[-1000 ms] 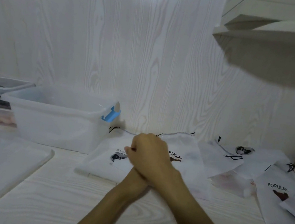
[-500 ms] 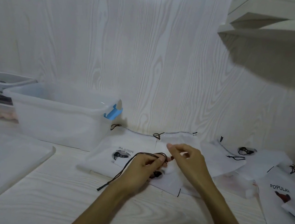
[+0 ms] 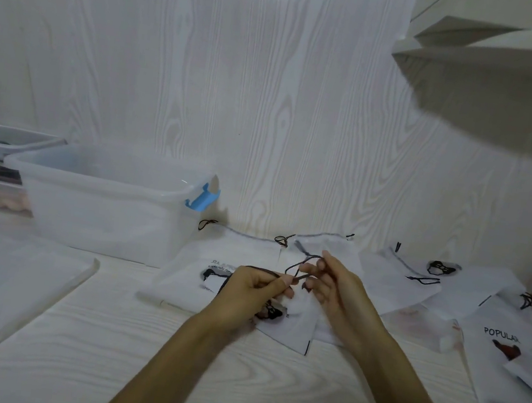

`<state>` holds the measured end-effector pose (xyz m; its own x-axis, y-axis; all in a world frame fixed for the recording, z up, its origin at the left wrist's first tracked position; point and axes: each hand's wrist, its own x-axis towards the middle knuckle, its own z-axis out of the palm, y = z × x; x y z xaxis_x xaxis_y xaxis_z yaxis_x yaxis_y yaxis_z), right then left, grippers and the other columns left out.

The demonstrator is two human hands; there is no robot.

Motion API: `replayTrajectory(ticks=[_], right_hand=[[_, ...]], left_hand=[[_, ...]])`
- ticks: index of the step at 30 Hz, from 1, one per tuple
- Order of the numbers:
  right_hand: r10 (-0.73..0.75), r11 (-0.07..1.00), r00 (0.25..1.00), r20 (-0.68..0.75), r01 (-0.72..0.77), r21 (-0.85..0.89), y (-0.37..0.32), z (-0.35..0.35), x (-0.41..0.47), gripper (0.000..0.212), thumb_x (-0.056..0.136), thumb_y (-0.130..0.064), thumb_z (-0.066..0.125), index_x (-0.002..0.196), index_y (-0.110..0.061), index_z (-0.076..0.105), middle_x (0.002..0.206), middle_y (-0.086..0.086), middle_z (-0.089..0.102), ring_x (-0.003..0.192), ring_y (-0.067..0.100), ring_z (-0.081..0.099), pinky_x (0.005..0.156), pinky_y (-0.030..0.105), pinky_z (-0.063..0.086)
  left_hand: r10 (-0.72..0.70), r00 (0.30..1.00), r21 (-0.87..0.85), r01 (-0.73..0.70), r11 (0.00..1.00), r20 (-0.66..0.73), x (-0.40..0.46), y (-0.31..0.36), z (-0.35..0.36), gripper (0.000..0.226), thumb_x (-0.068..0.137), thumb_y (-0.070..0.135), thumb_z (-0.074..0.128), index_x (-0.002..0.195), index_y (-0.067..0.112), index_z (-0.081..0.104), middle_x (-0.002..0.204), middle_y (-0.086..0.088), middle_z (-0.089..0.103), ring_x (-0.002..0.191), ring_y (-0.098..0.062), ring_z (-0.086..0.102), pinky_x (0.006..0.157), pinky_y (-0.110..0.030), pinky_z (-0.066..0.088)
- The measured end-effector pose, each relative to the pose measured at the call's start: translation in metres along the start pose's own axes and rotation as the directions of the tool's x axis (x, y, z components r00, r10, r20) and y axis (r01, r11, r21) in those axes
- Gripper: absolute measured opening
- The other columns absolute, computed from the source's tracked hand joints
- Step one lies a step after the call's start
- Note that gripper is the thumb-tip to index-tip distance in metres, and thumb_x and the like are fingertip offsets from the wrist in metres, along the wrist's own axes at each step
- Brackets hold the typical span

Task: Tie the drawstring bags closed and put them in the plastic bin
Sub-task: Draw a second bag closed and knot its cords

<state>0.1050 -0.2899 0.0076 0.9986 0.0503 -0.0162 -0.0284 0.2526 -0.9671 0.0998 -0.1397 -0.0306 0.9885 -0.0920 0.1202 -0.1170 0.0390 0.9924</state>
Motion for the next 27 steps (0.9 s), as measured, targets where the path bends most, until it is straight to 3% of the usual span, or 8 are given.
replayTrajectory(ticks=[2,5,10,13,15,18,23,27], right_hand=[[0.057,0.985,0.998,0.011,-0.059,0.165,-0.004,-0.003,-0.001,0.041,0.096,-0.032,0.047,0.059,-0.015,0.042,0.058,0.004,0.058,0.048,0.01,0.053,0.056,0.02,0.043],[0.045,0.987,0.999,0.002,-0.045,0.153,-0.009,-0.001,-0.006,0.049,0.097,-0.037,0.042,0.054,-0.015,0.032,0.041,0.001,0.042,0.037,0.01,0.045,0.044,0.02,0.038],[0.023,0.971,0.961,0.275,0.044,-0.233,-0.015,0.001,-0.022,0.062,0.085,-0.05,0.043,0.039,-0.01,0.053,0.043,0.012,0.054,0.035,0.014,0.04,0.04,0.02,0.032],[-0.164,0.924,0.947,0.276,0.246,-0.293,-0.008,-0.003,-0.019,0.047,0.086,-0.044,0.05,0.06,-0.013,0.072,0.063,0.014,0.069,0.039,0.013,0.037,0.04,0.017,0.027],[-0.339,0.876,0.922,0.185,0.382,-0.296,-0.001,-0.006,-0.011,0.029,0.09,-0.023,0.047,0.081,-0.015,0.073,0.083,0.008,0.073,0.051,0.012,0.046,0.048,0.019,0.032],[-0.385,0.793,0.907,0.169,0.419,-0.442,0.011,-0.006,-0.006,0.036,0.088,0.004,0.042,0.094,-0.021,0.068,0.097,-0.007,0.071,0.073,-0.001,0.055,0.067,0.016,0.039],[-0.416,0.414,0.831,0.37,0.535,-0.736,0.037,-0.01,-0.002,0.015,0.085,-0.025,0.064,0.093,-0.037,0.069,0.085,-0.017,0.062,0.088,0.003,0.047,0.072,0.011,0.036],[-0.455,0.408,0.825,0.334,0.527,-0.746,0.034,-0.01,-0.003,0.011,0.082,-0.028,0.068,0.084,-0.039,0.069,0.074,-0.015,0.061,0.081,0.005,0.049,0.068,0.015,0.035]], left_hand=[[-0.041,0.999,-0.029,0.041,0.999,0.003,0.001,0.003,-0.005,0.02,0.088,0.019,0.064,0.077,0.006,0.074,0.061,0.006,0.068,0.055,-0.004,0.057,0.047,-0.014,0.04],[-0.084,0.996,-0.096,0.086,0.992,0.021,0.001,0.006,-0.009,0.018,0.087,0.018,0.065,0.085,0.003,0.073,0.07,0.005,0.07,0.054,-0.002,0.059,0.05,-0.015,0.047],[-0.136,0.99,-0.238,0.125,0.963,-0.033,0.001,0.011,-0.012,0.009,0.08,0.003,0.07,0.087,0.007,0.073,0.081,0.002,0.075,0.071,-0.002,0.069,0.062,-0.01,0.052],[-0.146,0.988,-0.224,0.132,0.966,-0.049,0.0,0.013,-0.017,0.009,0.077,-0.001,0.072,0.081,0.006,0.074,0.078,0.003,0.075,0.068,-0.002,0.068,0.058,-0.01,0.051],[-0.131,0.99,-0.18,0.121,0.976,-0.044,-0.002,0.015,-0.018,0.009,0.076,-0.003,0.072,0.076,0.006,0.075,0.076,0.004,0.074,0.065,-0.003,0.068,0.057,-0.011,0.052],[-0.093,0.995,-0.072,0.09,0.993,-0.035,-0.004,0.015,-0.017,0.015,0.075,-0.004,0.072,0.068,0.009,0.076,0.078,0.0,0.075,0.07,-0.009,0.069,0.067,-0.019,0.056],[-0.003,1.0,0.099,0.001,0.995,0.026,-0.007,0.016,-0.018,0.02,0.073,-0.006,0.072,0.068,0.012,0.076,0.07,-0.003,0.074,0.071,-0.012,0.07,0.071,-0.017,0.055],[0.062,0.998,0.101,-0.061,0.993,-0.009,-0.01,0.018,-0.018,0.013,0.074,-0.007,0.072,0.075,0.005,0.074,0.068,-0.002,0.073,0.066,-0.007,0.07,0.058,-0.013,0.051]])
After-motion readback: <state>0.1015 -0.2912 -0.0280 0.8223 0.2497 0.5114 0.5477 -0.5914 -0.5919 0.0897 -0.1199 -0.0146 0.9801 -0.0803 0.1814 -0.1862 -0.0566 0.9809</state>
